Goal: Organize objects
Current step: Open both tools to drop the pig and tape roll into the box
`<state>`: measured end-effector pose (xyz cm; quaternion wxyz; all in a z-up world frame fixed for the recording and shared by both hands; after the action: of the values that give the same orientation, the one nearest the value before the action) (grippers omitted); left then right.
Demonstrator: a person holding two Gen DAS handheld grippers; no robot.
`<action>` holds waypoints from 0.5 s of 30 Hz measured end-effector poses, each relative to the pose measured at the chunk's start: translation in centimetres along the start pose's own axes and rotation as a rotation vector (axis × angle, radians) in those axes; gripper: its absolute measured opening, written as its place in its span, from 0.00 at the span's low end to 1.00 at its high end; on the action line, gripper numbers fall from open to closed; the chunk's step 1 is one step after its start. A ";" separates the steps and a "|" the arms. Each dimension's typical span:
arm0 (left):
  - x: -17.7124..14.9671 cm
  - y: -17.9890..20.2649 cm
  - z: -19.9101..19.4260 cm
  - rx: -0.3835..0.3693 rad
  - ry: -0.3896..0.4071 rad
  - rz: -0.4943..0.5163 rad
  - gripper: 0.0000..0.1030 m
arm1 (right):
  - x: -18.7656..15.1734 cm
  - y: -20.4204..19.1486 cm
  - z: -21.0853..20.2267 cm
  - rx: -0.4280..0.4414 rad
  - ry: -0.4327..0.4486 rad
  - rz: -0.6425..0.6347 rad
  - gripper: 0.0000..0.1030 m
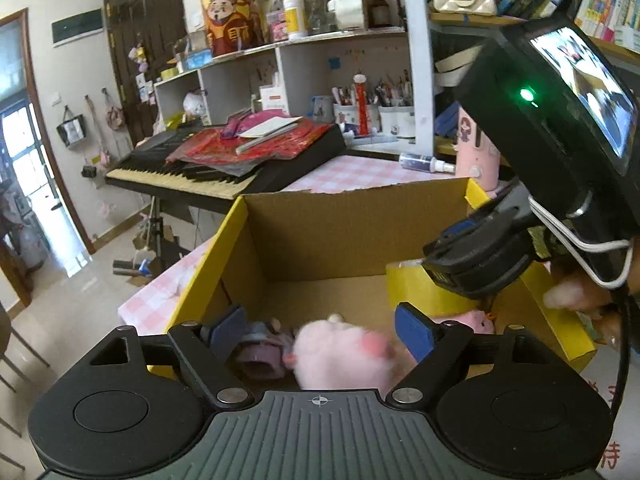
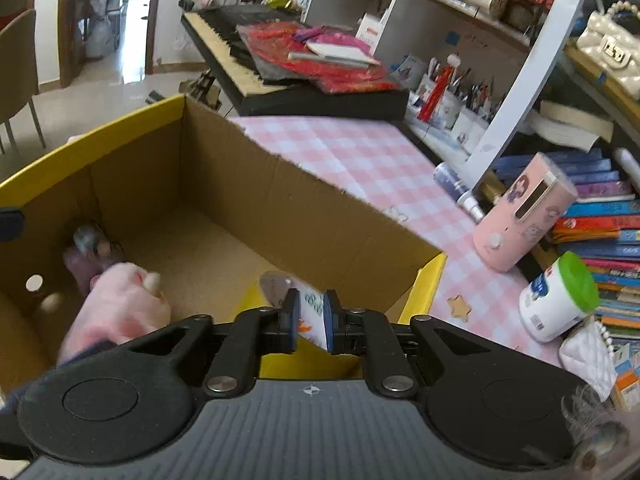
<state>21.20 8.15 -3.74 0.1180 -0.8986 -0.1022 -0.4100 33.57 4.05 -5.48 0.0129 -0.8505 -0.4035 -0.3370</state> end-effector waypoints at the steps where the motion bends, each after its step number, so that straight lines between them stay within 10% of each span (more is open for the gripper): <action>1: -0.1 -0.2 0.0 0.004 0.000 -0.008 0.82 | -0.2 0.0 0.1 0.002 -0.006 0.001 0.17; 15: -0.4 -2.0 -2.0 0.020 0.037 -0.045 0.92 | -1.7 -0.4 -4.4 -0.034 0.067 0.076 0.65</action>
<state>18.93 9.43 -2.50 0.1196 -0.8871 -0.1244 -0.4281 30.08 1.89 -3.15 0.0247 -0.8535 -0.3646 -0.3715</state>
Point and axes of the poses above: each gripper's, at about its wrist camera, not at the fingertips, and z roughly the way its jaws point, y to its right, x to its top, the point moved 6 cm from there along z, roughly the way its jaws point, and after that the axes turned 5 degrees about -y, right-handed, at the moved point
